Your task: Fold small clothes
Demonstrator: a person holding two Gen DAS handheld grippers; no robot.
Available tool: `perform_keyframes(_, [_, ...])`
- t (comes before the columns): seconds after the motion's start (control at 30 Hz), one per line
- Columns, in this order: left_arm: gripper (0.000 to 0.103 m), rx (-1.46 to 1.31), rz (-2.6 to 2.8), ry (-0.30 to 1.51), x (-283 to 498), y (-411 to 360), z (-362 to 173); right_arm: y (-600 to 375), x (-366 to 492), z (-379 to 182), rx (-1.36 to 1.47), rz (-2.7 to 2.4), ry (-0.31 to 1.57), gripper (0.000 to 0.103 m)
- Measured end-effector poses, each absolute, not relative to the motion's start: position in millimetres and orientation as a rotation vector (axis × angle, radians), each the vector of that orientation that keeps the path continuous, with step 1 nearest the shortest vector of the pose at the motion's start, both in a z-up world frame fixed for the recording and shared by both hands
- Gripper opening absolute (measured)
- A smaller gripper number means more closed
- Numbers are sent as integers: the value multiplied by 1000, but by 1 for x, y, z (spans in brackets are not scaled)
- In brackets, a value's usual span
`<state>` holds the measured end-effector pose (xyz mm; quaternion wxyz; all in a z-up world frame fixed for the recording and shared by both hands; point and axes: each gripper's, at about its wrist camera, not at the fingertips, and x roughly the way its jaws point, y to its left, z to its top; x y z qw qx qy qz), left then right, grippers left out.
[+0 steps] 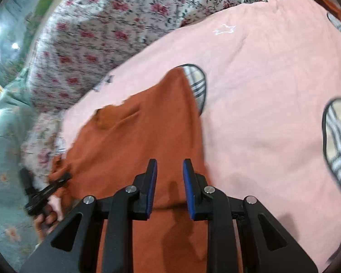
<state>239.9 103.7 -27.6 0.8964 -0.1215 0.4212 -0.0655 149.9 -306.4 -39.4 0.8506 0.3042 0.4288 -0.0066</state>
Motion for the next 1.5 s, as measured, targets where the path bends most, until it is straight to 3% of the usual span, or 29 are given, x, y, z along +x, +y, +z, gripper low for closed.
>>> perform_keyframes(0.1, [12,-278,-136,883,236,109,-30,-313,178,-49,583,-51,946,30])
perform_keyframes(0.17, [12,-254,-130,889,234,105,-31,-316,190,-58,550,-59,981,44])
perform_keyframes(0.2, [12,-245,-128,890,233,103,-31,-315,200,-63,537,-53,997,44])
perform_keyframes(0.27, [12,-224,-122,890,232,100,-29,-311,210,-72,515,-27,1037,44])
perform_keyframes(0.3, [12,-217,-119,890,232,99,-28,-308,214,-76,506,-10,1052,36])
perform_keyframes(0.33, [12,-212,-117,890,232,97,-25,-306,216,-77,480,-7,1055,11])
perform_keyframes(0.47, [12,-203,-153,869,232,89,-17,-320,202,-58,470,-40,977,10])
perform_keyframes(0.63, [15,-186,-131,923,243,84,-34,-325,202,-75,463,-80,1022,13])
perform_keyframes(0.67, [16,-194,-135,917,241,87,-32,-323,199,-68,432,-112,1017,17])
perform_keyframes(0.8, [21,-200,-133,917,237,94,-32,-297,179,-31,338,-114,893,18])
perform_keyframes(0.93, [24,-176,-98,937,230,100,-37,-276,182,-65,366,-21,1039,19])
perform_keyframes(1.03, [25,-170,-67,938,215,118,-36,-283,170,-67,437,-38,1022,19])
perform_keyframes(1.13, [25,-188,-34,911,202,144,-25,-281,161,-57,467,-4,1018,30])
perform_keyframes(1.17, [27,-180,-9,893,199,152,-19,-277,158,-52,476,25,1008,32])
perform_keyframes(1.23, [51,-149,65,859,198,171,-8,-268,150,-45,475,71,997,33])
perform_keyframes(1.3, [67,-112,144,837,202,188,1,-258,144,-40,474,103,991,34])
perform_keyframes(1.37, [72,-55,215,816,214,205,6,-246,141,-40,496,145,994,35])
perform_keyframes(1.43, [86,-5,252,834,228,219,4,-236,140,-42,533,176,1003,35])
perform_keyframes(1.5, [86,60,283,852,245,229,-4,-225,139,-44,554,196,1017,35])
